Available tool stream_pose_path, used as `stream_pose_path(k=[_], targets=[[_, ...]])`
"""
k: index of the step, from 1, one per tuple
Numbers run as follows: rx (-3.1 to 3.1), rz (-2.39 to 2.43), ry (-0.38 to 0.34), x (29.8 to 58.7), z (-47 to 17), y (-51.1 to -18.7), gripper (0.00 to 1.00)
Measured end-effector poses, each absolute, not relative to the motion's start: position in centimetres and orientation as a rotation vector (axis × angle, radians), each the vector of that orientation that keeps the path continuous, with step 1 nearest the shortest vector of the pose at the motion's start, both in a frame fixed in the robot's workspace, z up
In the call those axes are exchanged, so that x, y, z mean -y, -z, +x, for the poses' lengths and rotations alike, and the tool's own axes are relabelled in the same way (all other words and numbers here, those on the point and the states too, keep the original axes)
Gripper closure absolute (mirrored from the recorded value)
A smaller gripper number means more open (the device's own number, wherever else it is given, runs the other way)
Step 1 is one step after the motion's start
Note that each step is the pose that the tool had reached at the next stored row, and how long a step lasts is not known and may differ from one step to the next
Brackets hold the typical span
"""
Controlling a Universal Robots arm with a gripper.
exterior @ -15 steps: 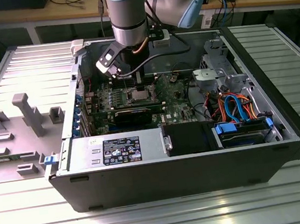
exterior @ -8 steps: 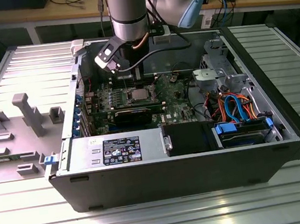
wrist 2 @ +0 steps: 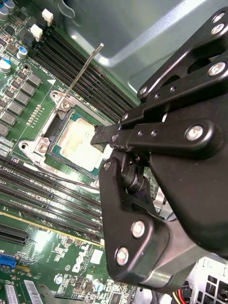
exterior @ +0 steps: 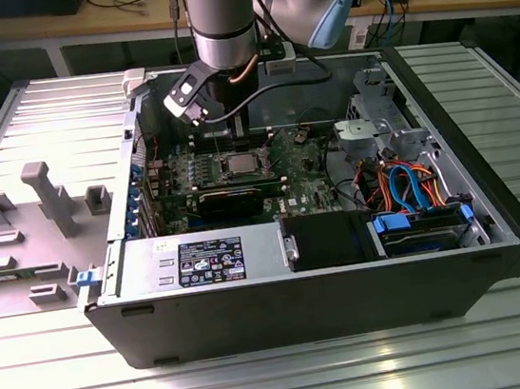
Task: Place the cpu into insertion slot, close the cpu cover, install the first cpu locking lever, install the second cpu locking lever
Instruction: 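Close the cpu cover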
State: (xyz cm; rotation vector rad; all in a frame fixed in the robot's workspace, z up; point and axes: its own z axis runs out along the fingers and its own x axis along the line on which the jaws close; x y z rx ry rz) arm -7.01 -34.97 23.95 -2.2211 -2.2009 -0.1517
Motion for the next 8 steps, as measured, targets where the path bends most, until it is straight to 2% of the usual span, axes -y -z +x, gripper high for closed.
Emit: stream_pose_path(k=[8], targets=[[2.201,-2.221,0.151,34.97,-7.01,-24.39,0.89]])
